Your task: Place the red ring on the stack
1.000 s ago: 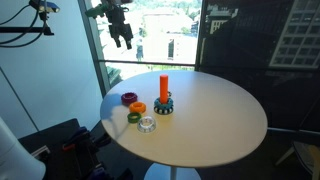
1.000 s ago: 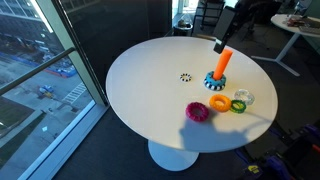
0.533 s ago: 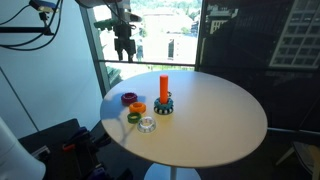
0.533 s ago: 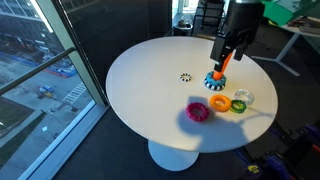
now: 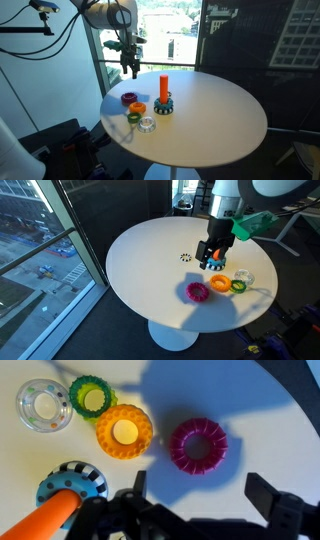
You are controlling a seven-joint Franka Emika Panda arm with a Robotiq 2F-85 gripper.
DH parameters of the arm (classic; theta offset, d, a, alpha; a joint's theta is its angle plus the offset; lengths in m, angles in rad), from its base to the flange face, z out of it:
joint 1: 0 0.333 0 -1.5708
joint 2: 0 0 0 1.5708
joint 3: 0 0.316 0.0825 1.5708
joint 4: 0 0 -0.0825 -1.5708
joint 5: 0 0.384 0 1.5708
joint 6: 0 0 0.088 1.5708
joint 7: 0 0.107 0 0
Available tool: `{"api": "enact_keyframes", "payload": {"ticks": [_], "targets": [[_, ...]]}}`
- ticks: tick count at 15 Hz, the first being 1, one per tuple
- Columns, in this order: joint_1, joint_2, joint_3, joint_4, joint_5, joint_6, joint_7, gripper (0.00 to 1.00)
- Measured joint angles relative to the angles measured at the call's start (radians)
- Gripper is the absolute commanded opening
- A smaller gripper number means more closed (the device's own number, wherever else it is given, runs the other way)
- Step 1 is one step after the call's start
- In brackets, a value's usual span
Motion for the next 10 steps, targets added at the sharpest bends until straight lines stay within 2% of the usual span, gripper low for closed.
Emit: {"api": "enact_keyframes", "payload": {"ticks": [4, 10], "targets": [[0.026, 0.088, -0.004, -0.001, 0.001, 0.104, 0.012, 1.0], [0.034, 0.115, -0.007, 0.006, 0.016, 0.122, 0.012, 1.0]]}}
